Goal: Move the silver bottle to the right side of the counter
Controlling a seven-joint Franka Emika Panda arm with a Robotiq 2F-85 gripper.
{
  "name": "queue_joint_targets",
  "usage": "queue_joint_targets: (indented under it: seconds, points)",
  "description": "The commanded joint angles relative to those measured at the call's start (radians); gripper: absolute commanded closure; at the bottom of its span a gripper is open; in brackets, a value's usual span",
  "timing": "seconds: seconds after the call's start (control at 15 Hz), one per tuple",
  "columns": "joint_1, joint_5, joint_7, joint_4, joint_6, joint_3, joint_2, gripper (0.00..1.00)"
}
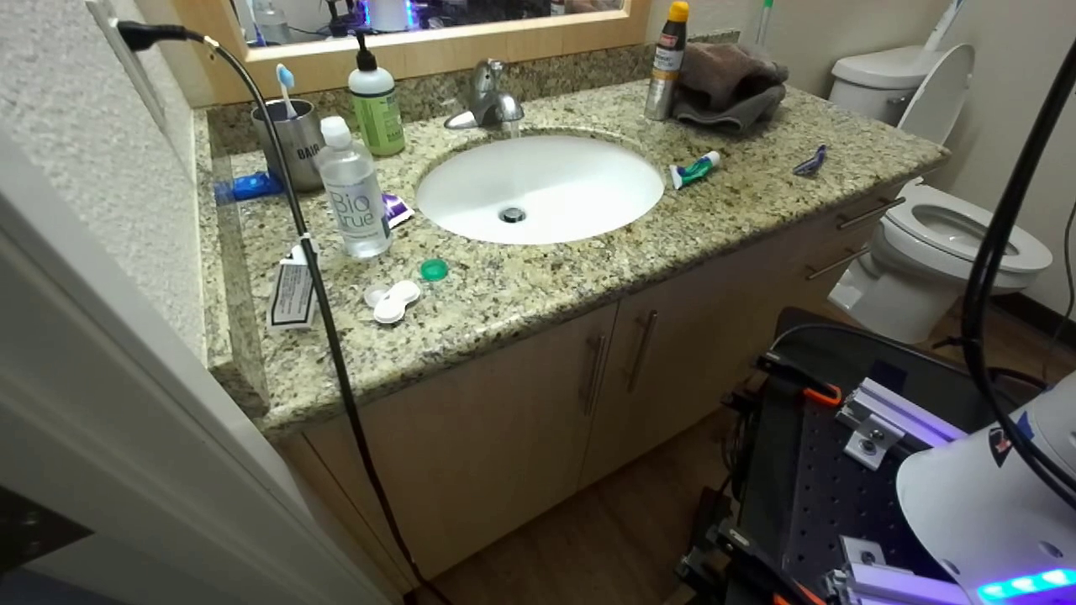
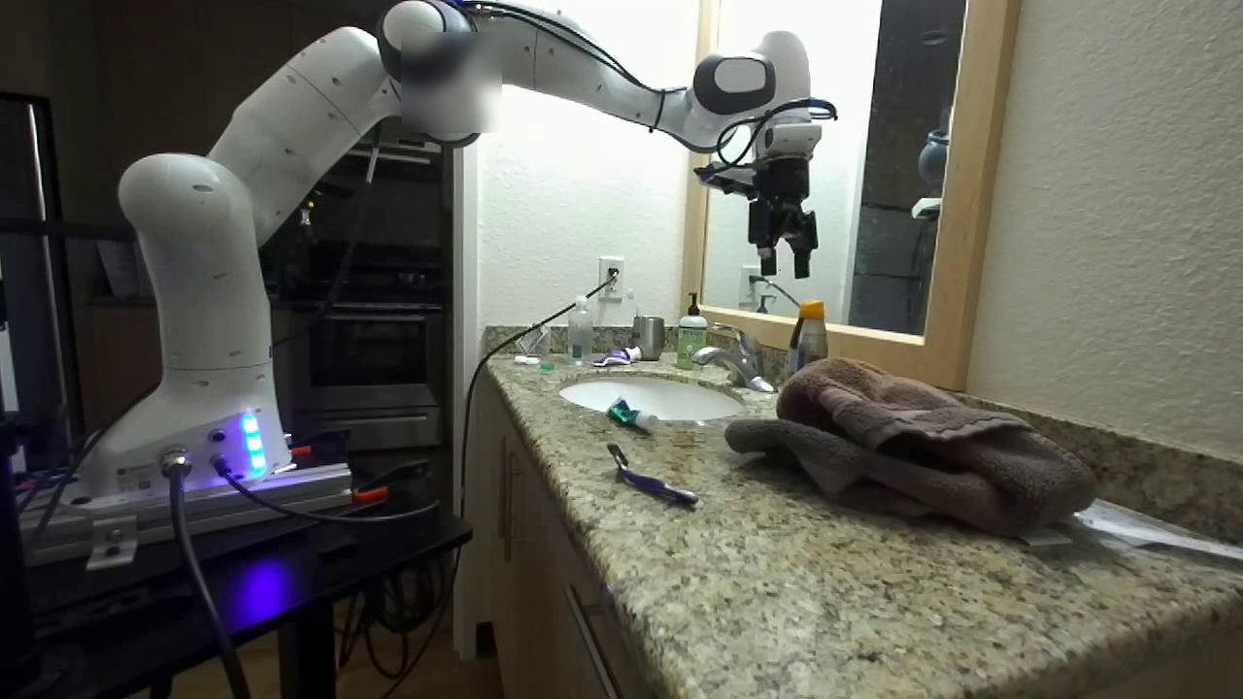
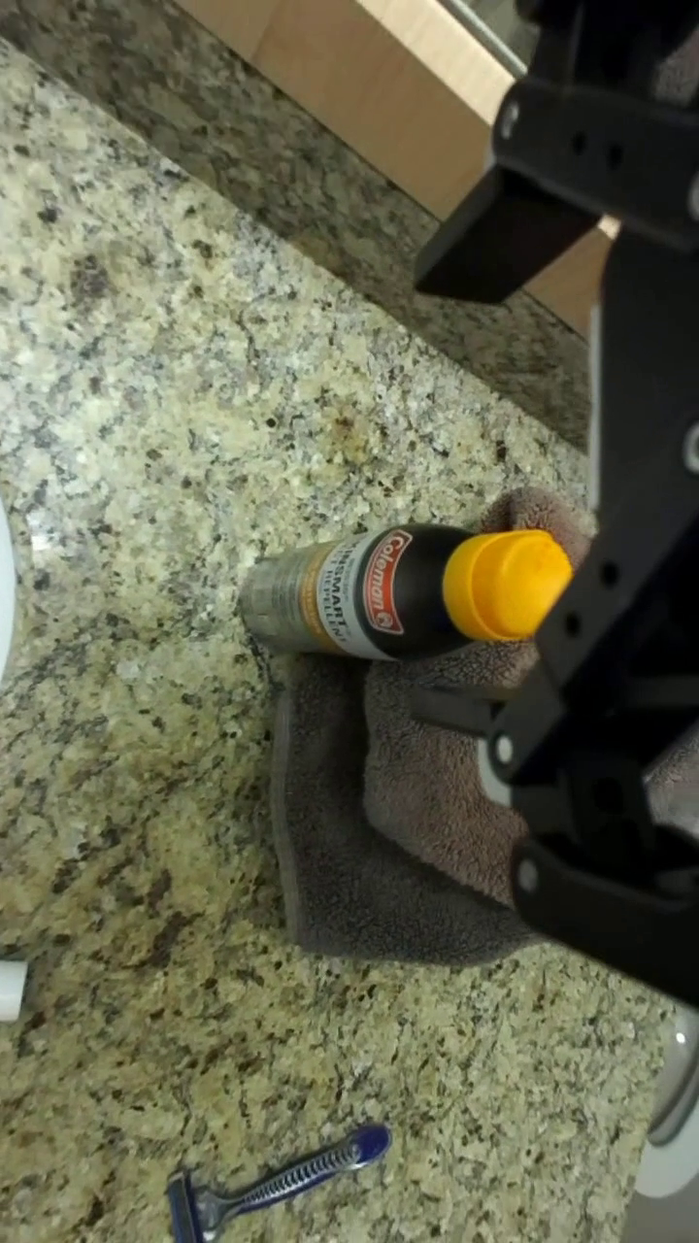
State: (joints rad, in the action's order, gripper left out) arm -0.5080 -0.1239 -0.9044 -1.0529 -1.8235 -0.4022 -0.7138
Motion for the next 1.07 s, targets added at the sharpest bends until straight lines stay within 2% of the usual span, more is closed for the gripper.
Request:
queue_joint_targets:
  seconds: [0.0, 0.53, 0.93, 1.0]
  points:
    - [0.023, 0.034, -0.093, -0.045, -0.066, -0.036, -0.005, 0.00]
    - [0.028, 0.090, -0.293, -0.075, -0.083, -0.072, -0.061, 0.00]
    - [0.002, 0.088, -0.370, -0.025, -0.061, -0.077, -0.141, 0.00]
    - [-0.004, 0.087, -0.368, -0.018, -0.061, -0.078, -0.154, 0.25]
